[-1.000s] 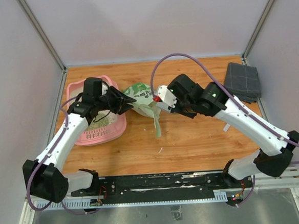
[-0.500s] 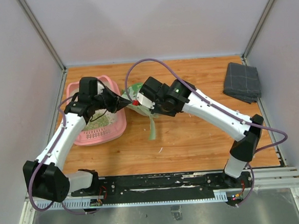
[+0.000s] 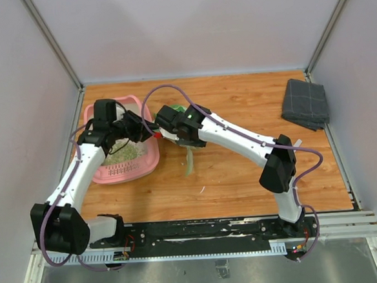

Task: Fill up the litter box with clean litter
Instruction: 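Scoop the cat litter from the cat litter bag.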

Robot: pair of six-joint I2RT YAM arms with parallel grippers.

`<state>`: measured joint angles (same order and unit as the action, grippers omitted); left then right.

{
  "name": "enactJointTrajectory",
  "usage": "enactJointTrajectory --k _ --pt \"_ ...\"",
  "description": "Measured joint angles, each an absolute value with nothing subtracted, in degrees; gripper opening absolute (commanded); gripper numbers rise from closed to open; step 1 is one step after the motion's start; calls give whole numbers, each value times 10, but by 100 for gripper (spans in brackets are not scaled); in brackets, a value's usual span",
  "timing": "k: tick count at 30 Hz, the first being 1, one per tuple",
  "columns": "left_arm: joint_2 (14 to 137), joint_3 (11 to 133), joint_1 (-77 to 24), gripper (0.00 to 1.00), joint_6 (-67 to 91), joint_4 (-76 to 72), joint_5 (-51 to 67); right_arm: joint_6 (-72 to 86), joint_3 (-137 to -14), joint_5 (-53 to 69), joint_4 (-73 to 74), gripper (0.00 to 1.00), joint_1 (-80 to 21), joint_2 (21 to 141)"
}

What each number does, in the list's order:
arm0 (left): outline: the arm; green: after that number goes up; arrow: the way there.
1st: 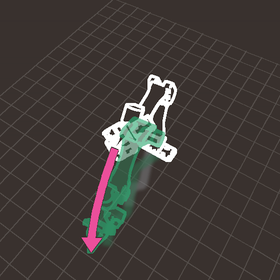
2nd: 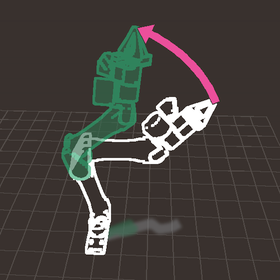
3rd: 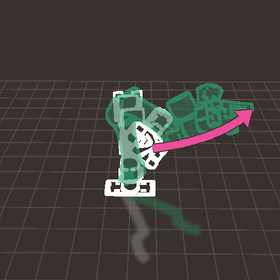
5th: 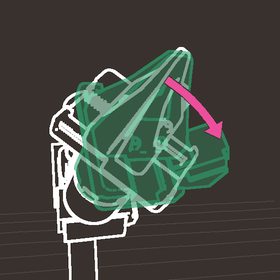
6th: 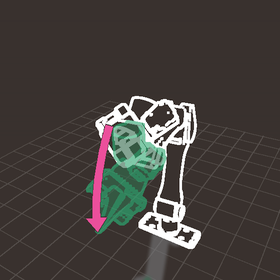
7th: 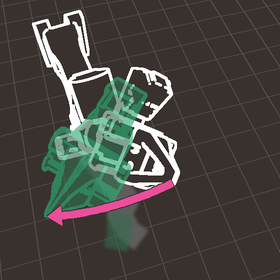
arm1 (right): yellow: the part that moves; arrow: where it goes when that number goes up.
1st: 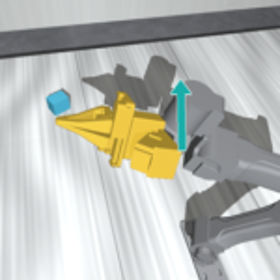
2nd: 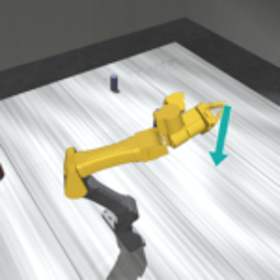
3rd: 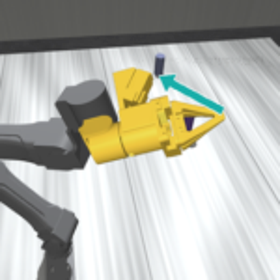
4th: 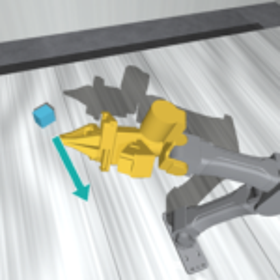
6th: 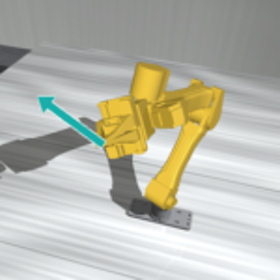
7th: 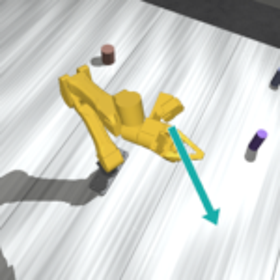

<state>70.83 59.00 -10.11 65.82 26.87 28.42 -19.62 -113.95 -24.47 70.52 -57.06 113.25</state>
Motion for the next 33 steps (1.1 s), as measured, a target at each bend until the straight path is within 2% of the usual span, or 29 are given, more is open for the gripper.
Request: enactJointTrajectory --k 3,8,11,12,17,19,33 --pt "708 589 -77 47 656 268 281 -193 -1140 -253 706 1 -565 1144" --pt "708 589 -76 63 646 269 278 -182 -1140 -254 706 1 -545 1153" --pt "709 588 -76 64 641 268 272 -175 -1140 -249 707 1 -536 1156" --pt "712 588 -76 60 640 268 271 -172 -1139 -246 707 1 -531 1156" --pt "750 589 -77 13 631 261 274 -165 -1113 -229 702 1 -516 1146" --pt "768 594 -82 2 630 256 276 -162 -1089 -222 701 1 -505 1136" --pt "811 621 -231 0 715 228 254 -134 -889 -215 695 1 -453 945"
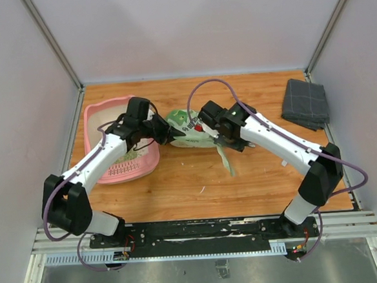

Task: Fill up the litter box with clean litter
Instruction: 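Scoop the cat litter from the cat litter bag.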

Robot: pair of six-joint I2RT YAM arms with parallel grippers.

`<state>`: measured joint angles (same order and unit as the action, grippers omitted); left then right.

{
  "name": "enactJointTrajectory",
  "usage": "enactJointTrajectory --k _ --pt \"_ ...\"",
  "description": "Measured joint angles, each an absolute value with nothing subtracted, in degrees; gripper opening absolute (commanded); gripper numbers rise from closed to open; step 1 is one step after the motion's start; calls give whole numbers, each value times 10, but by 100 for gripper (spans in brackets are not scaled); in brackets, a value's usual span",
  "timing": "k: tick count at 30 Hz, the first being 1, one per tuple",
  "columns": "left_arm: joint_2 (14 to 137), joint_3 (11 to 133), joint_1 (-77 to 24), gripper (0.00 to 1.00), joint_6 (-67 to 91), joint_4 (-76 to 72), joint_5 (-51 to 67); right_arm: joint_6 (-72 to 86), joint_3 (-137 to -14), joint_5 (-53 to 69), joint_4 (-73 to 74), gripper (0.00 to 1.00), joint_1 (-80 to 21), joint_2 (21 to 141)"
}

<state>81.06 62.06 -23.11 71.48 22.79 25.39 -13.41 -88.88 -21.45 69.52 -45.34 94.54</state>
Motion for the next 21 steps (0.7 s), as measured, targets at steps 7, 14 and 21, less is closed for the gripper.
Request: enactJointTrajectory --k 7,14,21 --pt "792 610 -248 13 742 228 241 -143 -900 -219 711 1 -459 921" --pt "761 609 -175 47 695 261 263 -163 -1001 -248 714 1 -489 1032" --pt "770 639 -91 48 631 285 232 -178 -1082 -293 725 1 -496 1148"
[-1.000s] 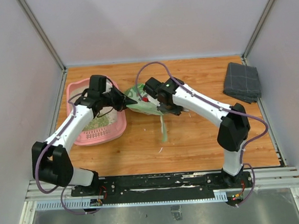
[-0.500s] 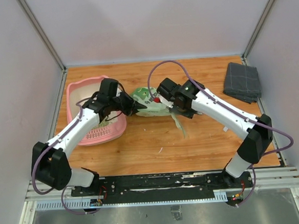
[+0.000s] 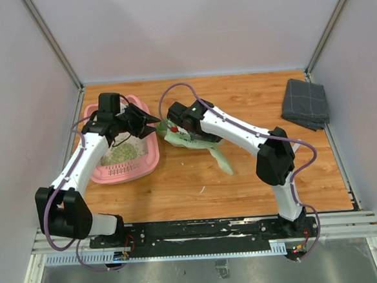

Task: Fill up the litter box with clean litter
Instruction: 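Scoop the cat litter from the cat litter bag.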

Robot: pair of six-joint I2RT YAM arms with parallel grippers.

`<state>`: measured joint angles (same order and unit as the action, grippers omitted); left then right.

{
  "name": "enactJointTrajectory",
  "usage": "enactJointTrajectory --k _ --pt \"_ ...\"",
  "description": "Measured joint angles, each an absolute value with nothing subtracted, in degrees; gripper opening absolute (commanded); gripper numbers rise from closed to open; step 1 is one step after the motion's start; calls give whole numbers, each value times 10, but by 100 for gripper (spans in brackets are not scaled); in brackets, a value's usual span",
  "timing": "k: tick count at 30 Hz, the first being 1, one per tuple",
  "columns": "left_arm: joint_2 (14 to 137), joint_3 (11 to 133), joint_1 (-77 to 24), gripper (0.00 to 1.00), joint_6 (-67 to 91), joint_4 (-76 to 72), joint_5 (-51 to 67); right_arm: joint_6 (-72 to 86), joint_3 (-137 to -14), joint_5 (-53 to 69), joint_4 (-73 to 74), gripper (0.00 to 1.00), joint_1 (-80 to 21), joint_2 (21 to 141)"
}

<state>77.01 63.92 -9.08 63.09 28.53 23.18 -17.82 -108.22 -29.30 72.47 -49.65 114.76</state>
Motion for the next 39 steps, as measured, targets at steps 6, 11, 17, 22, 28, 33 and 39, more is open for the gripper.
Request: enactJointTrajectory --k 6,11,17,22,28,33,39 --pt "788 641 -92 48 619 298 216 -200 -1136 -316 739 1 -503 1220" --pt "808 642 -91 45 611 305 197 -210 -1147 -313 716 1 -521 1231" --pt "851 660 -91 45 602 308 191 -221 -1033 -290 599 1 -525 1172" --pt "866 661 -92 45 600 305 191 -251 -931 -248 482 1 -525 1105" --pt "868 661 -92 45 599 302 190 -253 -873 -187 381 1 -524 1061" --pt "868 661 -92 45 596 300 187 -245 -828 -128 315 1 -507 1035" --pt "873 663 -92 45 593 298 187 -218 -763 -46 237 1 -469 1004"
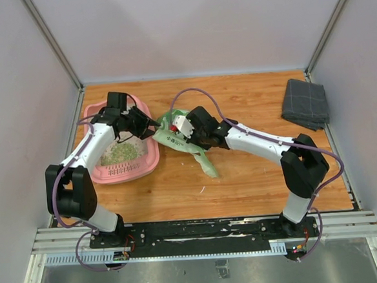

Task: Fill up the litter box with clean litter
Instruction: 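Scoop the cat litter from the cat litter bag.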

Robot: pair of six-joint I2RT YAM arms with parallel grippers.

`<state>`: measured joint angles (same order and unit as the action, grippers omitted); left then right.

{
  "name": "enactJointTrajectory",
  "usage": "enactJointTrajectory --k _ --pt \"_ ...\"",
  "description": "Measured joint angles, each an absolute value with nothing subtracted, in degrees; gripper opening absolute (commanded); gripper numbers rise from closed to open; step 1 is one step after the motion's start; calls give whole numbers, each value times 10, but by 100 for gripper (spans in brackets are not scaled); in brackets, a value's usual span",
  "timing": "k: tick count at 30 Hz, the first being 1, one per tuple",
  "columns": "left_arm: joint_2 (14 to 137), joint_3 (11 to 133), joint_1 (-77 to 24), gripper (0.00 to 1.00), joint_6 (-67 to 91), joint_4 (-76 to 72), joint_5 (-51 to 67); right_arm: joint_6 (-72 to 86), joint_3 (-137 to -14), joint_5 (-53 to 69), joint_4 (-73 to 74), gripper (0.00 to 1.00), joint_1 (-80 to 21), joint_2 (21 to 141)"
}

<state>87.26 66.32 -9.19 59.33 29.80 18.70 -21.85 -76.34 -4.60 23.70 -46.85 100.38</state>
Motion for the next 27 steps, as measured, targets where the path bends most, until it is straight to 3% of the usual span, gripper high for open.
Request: enactJointTrajectory --k 14,27 --pt "879 678 -96 46 585 299 188 -169 -597 55 39 1 -445 903" --pt "883 724 -96 48 581 309 176 -135 -537 106 17 1 -402 811"
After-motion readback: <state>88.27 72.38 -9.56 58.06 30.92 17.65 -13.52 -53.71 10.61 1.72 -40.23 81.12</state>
